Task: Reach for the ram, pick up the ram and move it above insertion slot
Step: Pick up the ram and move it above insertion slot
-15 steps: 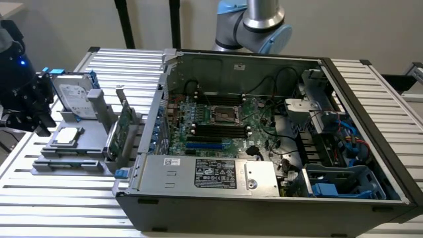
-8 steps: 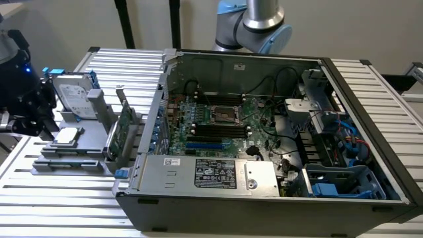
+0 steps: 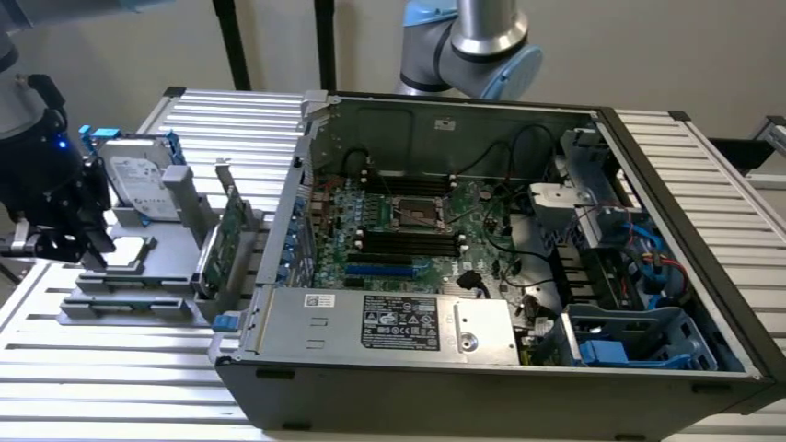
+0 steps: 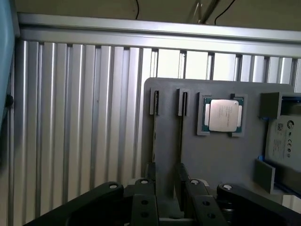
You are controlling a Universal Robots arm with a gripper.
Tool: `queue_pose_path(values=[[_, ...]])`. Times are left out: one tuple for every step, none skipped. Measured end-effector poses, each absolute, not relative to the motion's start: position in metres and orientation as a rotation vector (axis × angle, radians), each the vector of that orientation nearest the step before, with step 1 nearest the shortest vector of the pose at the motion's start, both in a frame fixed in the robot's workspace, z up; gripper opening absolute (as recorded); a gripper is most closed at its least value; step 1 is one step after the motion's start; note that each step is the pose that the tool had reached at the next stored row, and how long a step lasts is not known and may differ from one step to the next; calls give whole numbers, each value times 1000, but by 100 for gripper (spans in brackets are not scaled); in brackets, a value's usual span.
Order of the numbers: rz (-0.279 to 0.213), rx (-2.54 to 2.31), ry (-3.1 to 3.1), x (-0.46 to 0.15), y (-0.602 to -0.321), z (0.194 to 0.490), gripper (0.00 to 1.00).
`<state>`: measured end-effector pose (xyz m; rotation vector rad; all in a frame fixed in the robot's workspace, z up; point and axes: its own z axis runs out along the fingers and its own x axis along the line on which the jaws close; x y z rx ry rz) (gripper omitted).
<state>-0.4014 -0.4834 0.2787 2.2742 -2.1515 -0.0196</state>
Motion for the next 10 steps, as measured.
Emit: queue_pose_path(values=[[-20, 2275, -2150, -401, -483, 277, 31], [-20, 2276, -2149, -401, -483, 275, 31], [-20, 2277, -2148, -401, -484, 273, 31], [-20, 2278, -2147, -401, -484, 272, 31], [-20, 2279, -2147, -401, -484, 270, 31], [-20, 2279, -2146, -401, -484, 268, 31], [-20, 2280, -2146, -401, -484, 266, 31], [-20, 2280, -2145, -400, -484, 264, 31], [-20, 2281, -2145, -400, -484, 262, 31], [-20, 2281, -2144, -400, -484, 261, 31]])
